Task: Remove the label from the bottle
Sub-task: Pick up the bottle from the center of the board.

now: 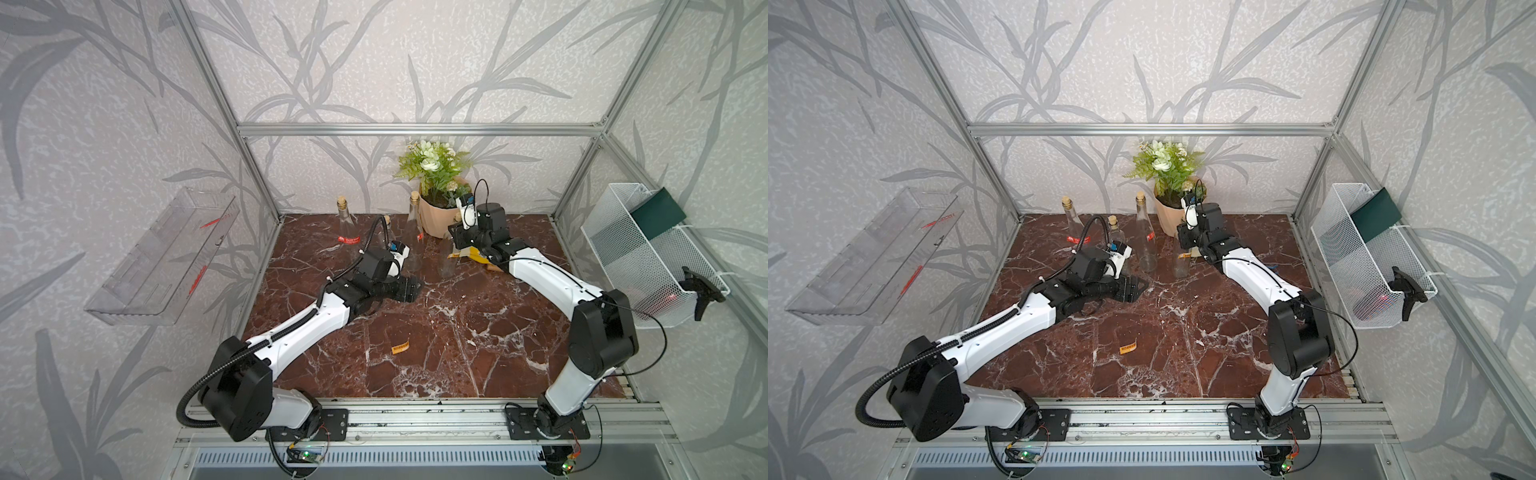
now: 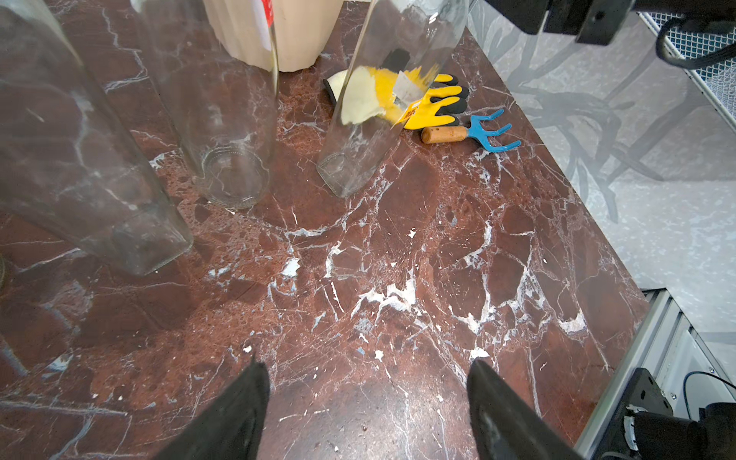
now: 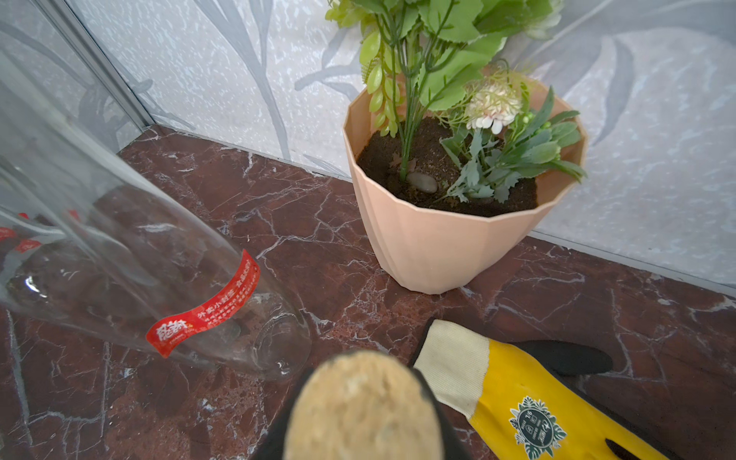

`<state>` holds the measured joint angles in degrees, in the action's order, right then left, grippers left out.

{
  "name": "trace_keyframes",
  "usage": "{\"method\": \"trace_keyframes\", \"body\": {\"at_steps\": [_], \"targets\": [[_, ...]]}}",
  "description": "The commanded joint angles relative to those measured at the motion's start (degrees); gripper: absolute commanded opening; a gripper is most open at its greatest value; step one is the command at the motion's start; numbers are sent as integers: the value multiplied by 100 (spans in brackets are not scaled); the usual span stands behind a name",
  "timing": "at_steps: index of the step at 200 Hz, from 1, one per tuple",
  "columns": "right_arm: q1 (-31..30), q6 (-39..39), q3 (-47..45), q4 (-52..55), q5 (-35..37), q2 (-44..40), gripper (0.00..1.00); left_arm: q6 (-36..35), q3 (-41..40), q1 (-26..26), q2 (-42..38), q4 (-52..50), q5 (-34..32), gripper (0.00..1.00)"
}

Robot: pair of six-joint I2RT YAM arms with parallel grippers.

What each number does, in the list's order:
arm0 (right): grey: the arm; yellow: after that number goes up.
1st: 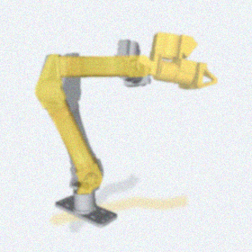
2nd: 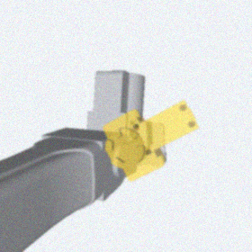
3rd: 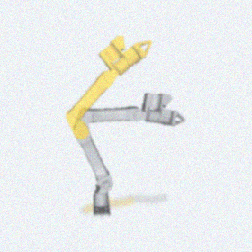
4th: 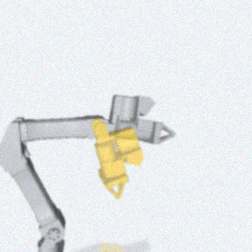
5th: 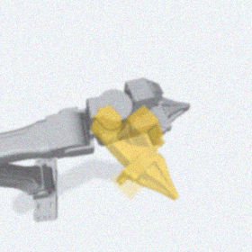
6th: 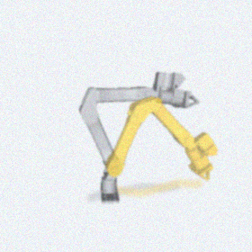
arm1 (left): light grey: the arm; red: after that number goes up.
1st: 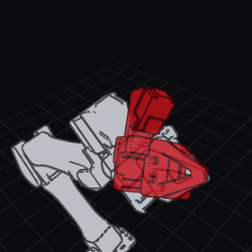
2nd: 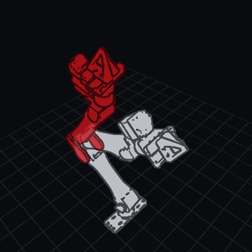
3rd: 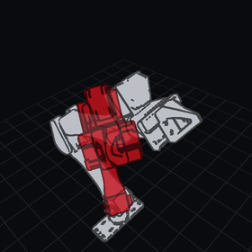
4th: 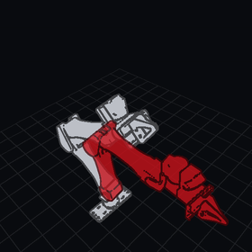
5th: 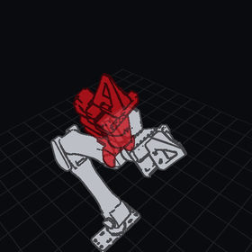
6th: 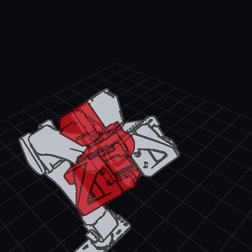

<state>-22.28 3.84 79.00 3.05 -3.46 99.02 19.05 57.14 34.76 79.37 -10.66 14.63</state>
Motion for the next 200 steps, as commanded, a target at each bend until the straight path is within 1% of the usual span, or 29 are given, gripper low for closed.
{"method": "trace_keyframes", "body": {"at_steps": [1,26,66,93,120,151,170,200], "targets": [[-109,286,-88,242,196,-305,22,2,-54,-19,-172,71,-66,79],[-275,433,-254,280,347,-584,14,28,-152,-16,-288,79,-133,79],[-777,460,-829,306,712,-1308,13,219,-476,-20,-619,109,-270,79],[-1223,146,-1238,198,775,-1701,13,380,-879,-19,-874,288,-317,79],[-1417,22,-1395,100,205,-1812,11,291,-1051,-20,-1069,202,-440,79],[-1714,-662,-1502,-264,-622,-1777,10,103,-1120,-22,-1237,117,-556,79],[-1762,-932,-1407,-292,-974,-1672,7,-1,-1114,-21,-1299,35,-585,79],[-1764,-1146,-1283,-409,-1446,-1529,5,-124,-1126,-15,-1395,-94,-635,79]]}}
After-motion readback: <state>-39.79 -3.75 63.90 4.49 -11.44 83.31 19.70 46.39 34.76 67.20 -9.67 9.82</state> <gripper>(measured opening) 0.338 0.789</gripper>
